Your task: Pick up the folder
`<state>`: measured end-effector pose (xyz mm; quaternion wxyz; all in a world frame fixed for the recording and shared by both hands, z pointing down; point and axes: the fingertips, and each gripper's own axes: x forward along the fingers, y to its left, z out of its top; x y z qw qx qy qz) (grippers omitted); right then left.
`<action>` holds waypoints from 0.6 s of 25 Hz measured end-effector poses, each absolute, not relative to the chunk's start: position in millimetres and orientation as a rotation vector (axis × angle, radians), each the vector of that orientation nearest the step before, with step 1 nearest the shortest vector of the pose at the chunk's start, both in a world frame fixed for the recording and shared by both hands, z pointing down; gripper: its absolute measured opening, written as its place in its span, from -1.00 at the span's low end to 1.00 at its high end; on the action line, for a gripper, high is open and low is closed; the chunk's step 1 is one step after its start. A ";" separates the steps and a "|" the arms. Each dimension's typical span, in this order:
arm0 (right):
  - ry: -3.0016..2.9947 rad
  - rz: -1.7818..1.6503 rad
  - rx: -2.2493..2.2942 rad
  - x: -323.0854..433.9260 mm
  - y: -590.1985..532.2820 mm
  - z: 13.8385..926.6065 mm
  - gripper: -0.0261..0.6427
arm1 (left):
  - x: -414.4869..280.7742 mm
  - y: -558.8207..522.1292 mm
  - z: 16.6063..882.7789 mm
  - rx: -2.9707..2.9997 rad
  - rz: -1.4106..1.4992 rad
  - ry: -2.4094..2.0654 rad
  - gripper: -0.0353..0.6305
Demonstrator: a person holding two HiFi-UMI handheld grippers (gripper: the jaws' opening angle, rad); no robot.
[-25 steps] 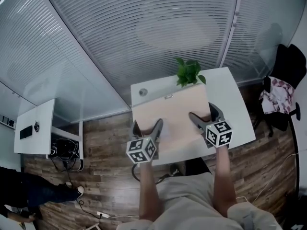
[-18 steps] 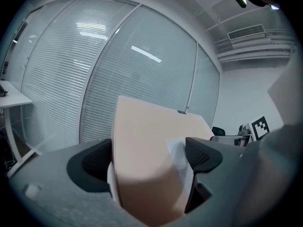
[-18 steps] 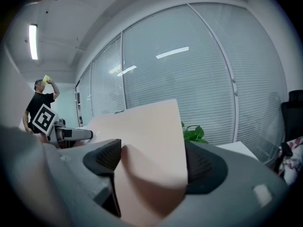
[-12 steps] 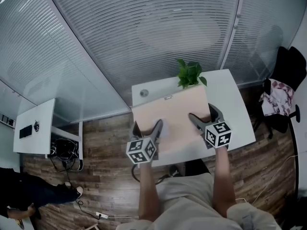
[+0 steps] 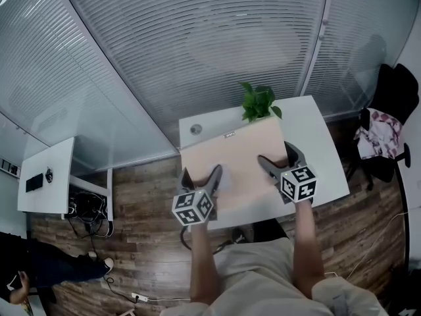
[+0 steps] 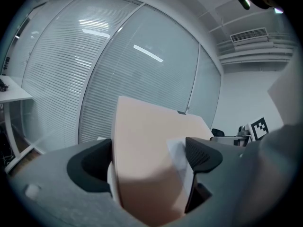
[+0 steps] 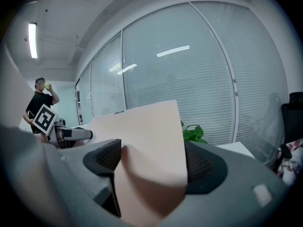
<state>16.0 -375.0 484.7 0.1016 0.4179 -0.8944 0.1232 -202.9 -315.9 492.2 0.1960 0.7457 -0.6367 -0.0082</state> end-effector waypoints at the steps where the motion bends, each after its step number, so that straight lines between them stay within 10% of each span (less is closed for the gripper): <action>1: -2.645 0.362 1.231 16.3 -374.5 484.0 0.32 | -202.8 -315.2 491.3 2.090 -0.028 -1.783 0.54; 15: -2.618 0.371 1.275 32.4 -372.8 489.9 0.32 | -188.4 -318.4 495.7 2.095 -0.005 -1.764 0.53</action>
